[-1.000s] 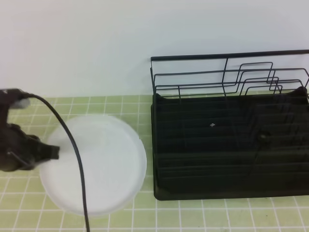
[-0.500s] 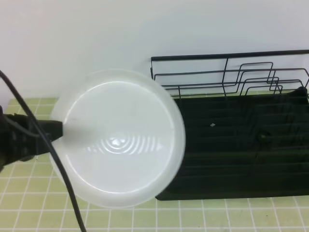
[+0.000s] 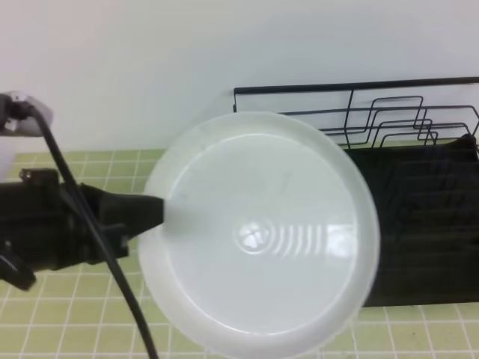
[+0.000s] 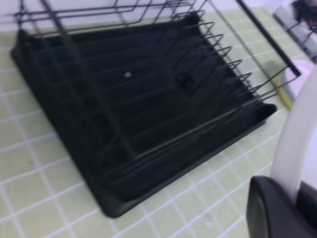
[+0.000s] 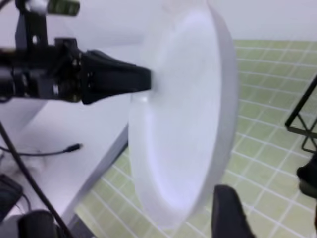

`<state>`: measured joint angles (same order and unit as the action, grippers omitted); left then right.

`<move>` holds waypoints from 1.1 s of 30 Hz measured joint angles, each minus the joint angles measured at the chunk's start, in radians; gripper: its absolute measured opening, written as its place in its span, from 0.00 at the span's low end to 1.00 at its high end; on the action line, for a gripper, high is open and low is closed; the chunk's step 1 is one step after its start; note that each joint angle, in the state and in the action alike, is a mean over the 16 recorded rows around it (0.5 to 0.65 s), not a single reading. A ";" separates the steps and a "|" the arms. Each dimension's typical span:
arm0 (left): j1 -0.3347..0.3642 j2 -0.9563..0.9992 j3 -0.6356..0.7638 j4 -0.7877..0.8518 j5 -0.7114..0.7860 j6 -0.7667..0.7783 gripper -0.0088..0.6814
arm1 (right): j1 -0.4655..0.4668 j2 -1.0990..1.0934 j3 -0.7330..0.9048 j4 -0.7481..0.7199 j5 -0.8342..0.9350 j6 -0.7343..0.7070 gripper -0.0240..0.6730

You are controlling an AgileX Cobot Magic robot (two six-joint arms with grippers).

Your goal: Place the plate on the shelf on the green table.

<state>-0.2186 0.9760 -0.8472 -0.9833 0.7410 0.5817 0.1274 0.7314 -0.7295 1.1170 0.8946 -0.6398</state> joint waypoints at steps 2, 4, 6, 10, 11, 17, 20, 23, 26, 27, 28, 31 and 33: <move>-0.035 0.002 0.000 0.001 -0.019 -0.008 0.01 | 0.000 0.019 0.000 0.040 0.002 -0.019 0.57; -0.066 0.006 0.000 0.002 -0.038 -0.017 0.01 | 0.000 0.036 0.000 0.076 0.004 -0.037 0.57; -0.094 0.010 0.000 0.003 -0.056 -0.025 0.01 | 0.000 0.051 0.000 0.104 0.007 -0.051 0.57; -0.133 0.020 0.000 0.002 -0.083 -0.037 0.01 | 0.000 0.070 0.000 0.144 0.010 -0.072 0.57; -0.140 0.023 0.000 0.002 -0.087 -0.039 0.01 | 0.000 0.073 0.000 0.151 0.010 -0.077 0.57; -0.159 0.036 0.000 0.001 -0.103 -0.048 0.01 | 0.000 0.079 0.000 0.172 -0.006 -0.093 0.57; -0.161 0.040 0.000 0.000 -0.109 -0.049 0.01 | 0.000 0.082 0.000 0.172 -0.019 -0.093 0.57; -0.161 0.042 0.000 0.000 -0.113 -0.050 0.01 | 0.000 0.092 0.000 0.173 -0.029 -0.094 0.57; -0.161 0.043 0.000 0.003 -0.116 -0.050 0.01 | 0.000 0.109 0.000 0.182 -0.033 -0.103 0.57; -0.161 0.043 0.000 0.004 -0.117 -0.050 0.01 | 0.000 0.115 0.000 0.186 -0.033 -0.108 0.57; -0.161 0.043 0.000 0.006 -0.117 -0.050 0.01 | 0.000 0.122 0.000 0.191 -0.032 -0.113 0.57; -0.161 0.043 0.000 0.010 -0.118 -0.049 0.01 | 0.000 0.145 0.000 0.207 -0.027 -0.128 0.57; -0.161 0.043 0.000 0.012 -0.117 -0.049 0.01 | 0.000 0.164 -0.001 0.218 -0.018 -0.139 0.57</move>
<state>-0.3798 1.0191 -0.8472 -0.9709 0.6236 0.5330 0.1274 0.8950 -0.7302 1.3348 0.8768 -0.7786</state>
